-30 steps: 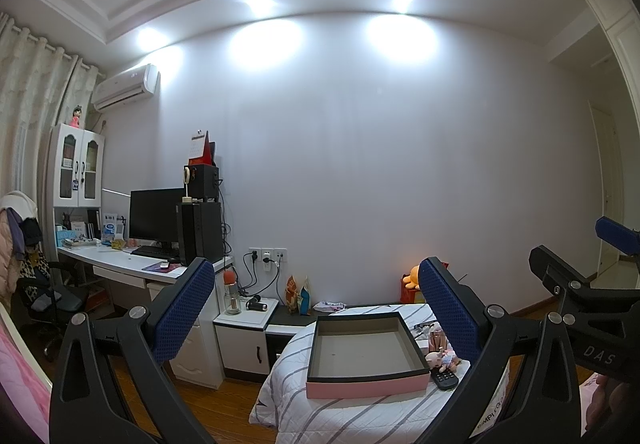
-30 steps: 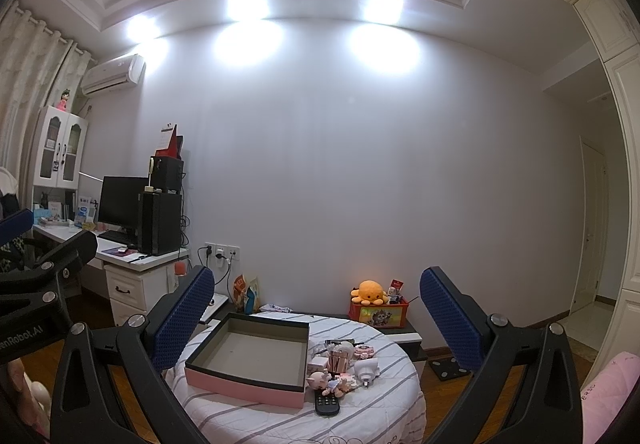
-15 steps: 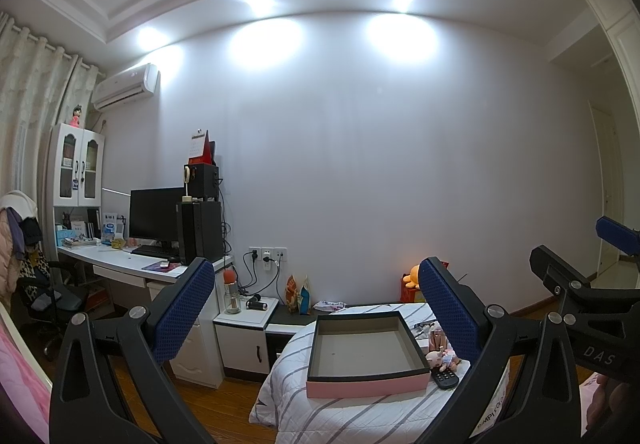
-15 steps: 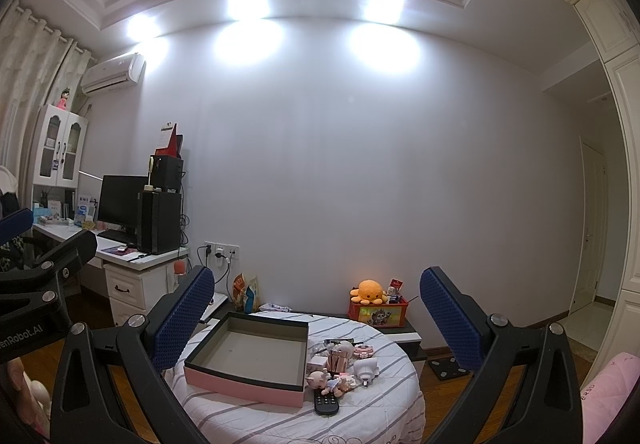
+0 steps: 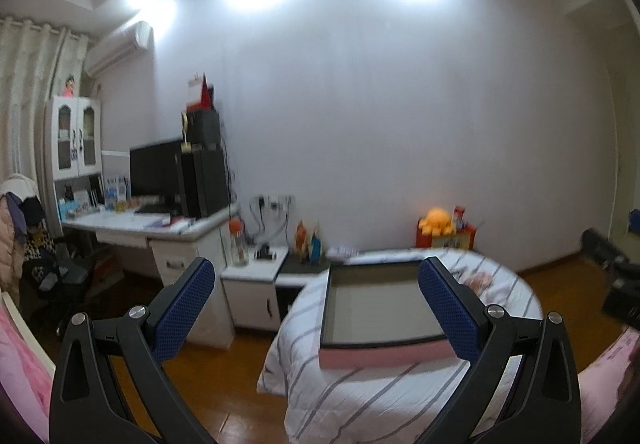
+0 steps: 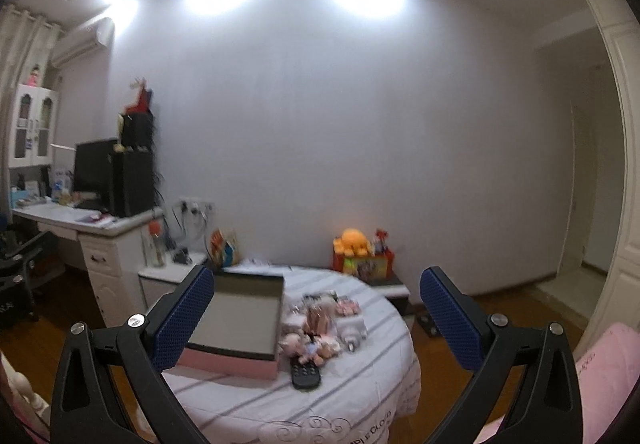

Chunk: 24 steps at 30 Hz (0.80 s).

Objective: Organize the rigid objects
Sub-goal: 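Grasp the white hair dryer with the right gripper while the left gripper pins the box wall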

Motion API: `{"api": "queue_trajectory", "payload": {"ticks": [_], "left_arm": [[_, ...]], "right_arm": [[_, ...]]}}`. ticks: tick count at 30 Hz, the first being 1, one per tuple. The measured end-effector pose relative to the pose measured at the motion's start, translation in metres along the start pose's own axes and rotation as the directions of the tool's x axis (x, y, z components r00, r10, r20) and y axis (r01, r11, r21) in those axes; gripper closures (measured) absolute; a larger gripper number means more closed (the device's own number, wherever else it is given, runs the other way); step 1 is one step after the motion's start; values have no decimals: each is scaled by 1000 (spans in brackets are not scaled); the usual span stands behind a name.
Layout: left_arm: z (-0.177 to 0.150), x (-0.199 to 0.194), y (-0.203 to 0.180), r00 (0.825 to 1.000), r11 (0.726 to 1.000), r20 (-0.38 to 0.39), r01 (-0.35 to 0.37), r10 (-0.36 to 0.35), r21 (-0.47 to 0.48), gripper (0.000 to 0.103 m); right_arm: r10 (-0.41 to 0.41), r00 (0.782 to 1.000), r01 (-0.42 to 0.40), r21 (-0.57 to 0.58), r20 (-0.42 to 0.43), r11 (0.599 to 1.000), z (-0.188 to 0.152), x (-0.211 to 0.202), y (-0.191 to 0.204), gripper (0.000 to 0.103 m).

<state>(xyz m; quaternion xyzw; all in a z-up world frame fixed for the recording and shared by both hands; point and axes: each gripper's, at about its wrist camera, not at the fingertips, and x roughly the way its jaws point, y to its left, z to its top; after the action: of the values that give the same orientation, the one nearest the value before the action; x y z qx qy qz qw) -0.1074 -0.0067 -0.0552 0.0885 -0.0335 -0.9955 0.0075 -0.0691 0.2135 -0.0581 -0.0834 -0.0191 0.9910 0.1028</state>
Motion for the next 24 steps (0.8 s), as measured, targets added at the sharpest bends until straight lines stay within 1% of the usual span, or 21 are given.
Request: {"api": "queue_trajectory", "payload": {"ticks": [3, 5, 7, 9, 11, 12, 13, 14, 16, 18, 19, 20, 21, 23, 24], "left_arm": [[-11, 39, -4, 997, 1000, -78, 0, 1, 19, 0], [-17, 65, -6, 990, 999, -140, 2, 3, 33, 0], [-23, 92, -9, 977, 999, -214, 5, 4, 42, 0], [-27, 119, -10, 960, 999, -280, 18, -6, 41, 0], [-32, 146, -12, 938, 999, -347, 27, -12, 39, 0], [-34, 155, -13, 929, 999, -370, 28, -11, 40, 0], [-38, 170, -15, 912, 998, -410, 31, -10, 46, 0], [-41, 179, -16, 905, 998, -426, 36, -12, 49, 1], [-47, 196, -21, 885, 996, -466, 50, -7, 79, 3], [-53, 213, -25, 869, 992, -494, 45, 18, 114, 6], [-55, 221, -26, 858, 991, -514, 46, 25, 124, 6], [-59, 233, -28, 838, 991, -544, 52, 25, 125, 8], [-62, 241, -28, 823, 991, -567, 58, 22, 122, 13], [-71, 258, -30, 792, 991, -610, 66, 21, 119, 17], [-74, 264, -30, 780, 990, -625, 68, 22, 120, 18]], "right_arm": [[-30, 998, 30, -6, -62, 1000, -10, 34, -7, 0], [-48, 993, 48, -3, -111, 999, -17, 58, -14, 0], [-55, 985, 57, 7, -163, 998, -23, 80, -21, 0], [-59, 976, 63, 12, -207, 998, -29, 99, -25, 0], [-61, 965, 66, 10, -256, 998, -36, 120, -28, 0], [-60, 957, 65, 8, -283, 998, -41, 132, -29, 0], [-59, 950, 65, 8, -306, 998, -44, 144, -31, 0], [-57, 943, 63, 9, -329, 998, -48, 154, -32, 0], [-49, 926, 58, 12, -373, 998, -57, 174, -35, 0], [-44, 913, 57, 18, -405, 998, -64, 192, -38, 0], [-39, 904, 54, 22, -425, 998, -69, 201, -40, 0], [-36, 897, 53, 26, -440, 998, -72, 209, -42, 0], [-34, 892, 53, 30, -451, 998, -75, 216, -43, 0], [-22, 879, 48, 43, -476, 998, -80, 230, -46, 0], [-15, 874, 45, 51, -486, 998, -82, 236, -48, 0]]}}
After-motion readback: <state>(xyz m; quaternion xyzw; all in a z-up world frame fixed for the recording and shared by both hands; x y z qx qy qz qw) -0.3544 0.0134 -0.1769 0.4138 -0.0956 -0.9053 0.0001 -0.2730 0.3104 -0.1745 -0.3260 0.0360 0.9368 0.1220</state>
